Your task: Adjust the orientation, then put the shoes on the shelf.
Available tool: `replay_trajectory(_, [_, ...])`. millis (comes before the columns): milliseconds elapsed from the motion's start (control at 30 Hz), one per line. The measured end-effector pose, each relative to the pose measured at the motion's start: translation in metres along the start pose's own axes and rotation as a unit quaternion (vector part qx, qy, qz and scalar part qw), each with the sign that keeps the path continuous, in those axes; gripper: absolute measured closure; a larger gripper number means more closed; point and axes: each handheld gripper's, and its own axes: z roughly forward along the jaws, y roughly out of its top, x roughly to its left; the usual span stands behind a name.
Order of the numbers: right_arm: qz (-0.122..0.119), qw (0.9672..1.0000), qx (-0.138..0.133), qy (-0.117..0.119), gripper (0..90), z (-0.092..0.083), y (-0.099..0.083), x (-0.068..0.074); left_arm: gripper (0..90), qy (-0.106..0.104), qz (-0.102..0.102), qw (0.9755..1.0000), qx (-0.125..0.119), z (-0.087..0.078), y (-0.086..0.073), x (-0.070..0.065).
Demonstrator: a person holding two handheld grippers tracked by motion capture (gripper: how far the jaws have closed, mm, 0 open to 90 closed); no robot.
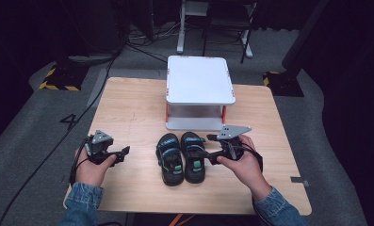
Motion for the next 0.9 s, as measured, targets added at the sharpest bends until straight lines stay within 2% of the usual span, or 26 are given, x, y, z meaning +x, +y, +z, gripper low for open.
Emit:
replay_trajectory(67, [0.009,0.9998,-0.004,-0.015,25.2,0.000,0.002,0.004,25.2,-0.006,0.010,0.9999,-0.005,0.000,-0.003,-0.002])
replay_trajectory(100, [0.019,0.9995,-0.008,-0.025,23.7,0.001,0.003,0.006,25.2,-0.006,0.007,0.9999,-0.009,0.000,-0.004,-0.003])
replay_trajectory(167, [0.032,0.9990,-0.012,-0.028,27.2,0.002,0.005,0.009,25.2,-0.007,0.009,0.9999,-0.013,0.003,-0.005,-0.005])
replay_trajectory(233, [0.043,0.9988,0.004,-0.021,36.6,0.002,0.006,0.013,25.2,-0.010,0.011,0.9998,-0.014,0.009,-0.006,-0.008])
replay_trajectory(300, [0.045,0.9985,0.027,-0.016,41.2,0.002,0.008,0.017,25.2,-0.012,0.014,0.9998,-0.010,0.015,-0.006,-0.011])
replay_trajectory(367, [0.061,0.9978,0.025,-0.002,45.6,0.003,0.008,0.021,25.1,-0.006,0.028,0.9996,-0.005,0.017,-0.006,-0.014])
replay_trajectory(467, [0.084,0.9961,0.019,0.020,47.7,0.006,0.007,0.028,25.0,-0.015,0.030,0.9994,-0.004,0.020,-0.005,-0.017])
replay_trajectory(500, [0.088,0.9954,0.029,0.026,45.7,0.007,0.007,0.029,25.0,-0.016,0.035,0.9993,0.000,0.021,-0.005,-0.018])
replay_trajectory(533, [0.088,0.9951,0.040,0.021,42.8,0.009,0.007,0.031,25.0,-0.016,0.036,0.9992,0.001,0.022,-0.006,-0.019])
replay_trajectory(600, [0.088,0.9945,0.054,0.017,44.3,0.013,0.007,0.034,25.0,-0.016,0.034,0.9993,0.005,0.023,-0.007,-0.020])
replay_trajectory(700, [0.111,0.9917,0.058,0.027,42.7,0.019,0.007,0.036,25.0,-0.009,0.034,0.9994,0.006,0.022,-0.009,-0.020])
replay_trajectory(900, [0.127,0.9886,0.074,0.032,40.0,0.037,0.007,0.039,25.0,-0.007,0.033,0.9994,0.013,0.021,-0.014,-0.021])
